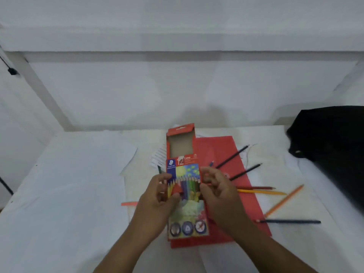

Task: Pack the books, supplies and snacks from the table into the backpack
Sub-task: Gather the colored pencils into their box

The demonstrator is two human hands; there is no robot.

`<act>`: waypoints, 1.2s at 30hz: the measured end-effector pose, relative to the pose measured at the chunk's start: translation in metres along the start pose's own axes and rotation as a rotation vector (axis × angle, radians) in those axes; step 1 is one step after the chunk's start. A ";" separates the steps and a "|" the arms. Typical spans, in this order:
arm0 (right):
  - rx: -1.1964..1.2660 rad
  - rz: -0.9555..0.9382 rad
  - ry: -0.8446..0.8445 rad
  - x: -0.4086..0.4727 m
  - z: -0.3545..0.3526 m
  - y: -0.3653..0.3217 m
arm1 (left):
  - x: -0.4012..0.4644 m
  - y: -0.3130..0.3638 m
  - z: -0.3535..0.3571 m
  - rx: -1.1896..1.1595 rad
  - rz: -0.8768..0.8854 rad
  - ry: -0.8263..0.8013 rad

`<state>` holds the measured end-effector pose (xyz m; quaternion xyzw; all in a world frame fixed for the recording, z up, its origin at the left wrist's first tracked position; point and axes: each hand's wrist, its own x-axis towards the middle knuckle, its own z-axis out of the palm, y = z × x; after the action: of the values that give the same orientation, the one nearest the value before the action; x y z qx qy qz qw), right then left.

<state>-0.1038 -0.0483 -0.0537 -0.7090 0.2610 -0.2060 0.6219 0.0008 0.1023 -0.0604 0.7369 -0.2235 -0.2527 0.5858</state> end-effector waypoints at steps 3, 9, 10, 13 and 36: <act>-0.106 0.087 -0.001 -0.016 -0.048 0.017 | -0.021 -0.015 0.032 0.212 0.048 -0.024; -0.129 0.141 -0.040 -0.040 -0.102 0.045 | -0.028 -0.041 0.060 0.676 0.458 0.096; -0.140 0.147 -0.057 -0.040 -0.107 0.049 | -0.026 -0.048 0.060 0.737 0.473 0.142; -0.253 0.115 -0.141 -0.036 -0.119 0.059 | -0.021 -0.061 0.059 0.833 0.447 0.208; -0.872 -0.259 0.063 0.005 -0.141 0.073 | 0.004 -0.049 0.011 0.899 0.371 0.150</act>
<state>-0.1950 -0.1670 -0.1064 -0.9248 0.2516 -0.1743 0.2261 -0.0013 0.1022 -0.1104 0.8807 -0.3951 0.0313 0.2596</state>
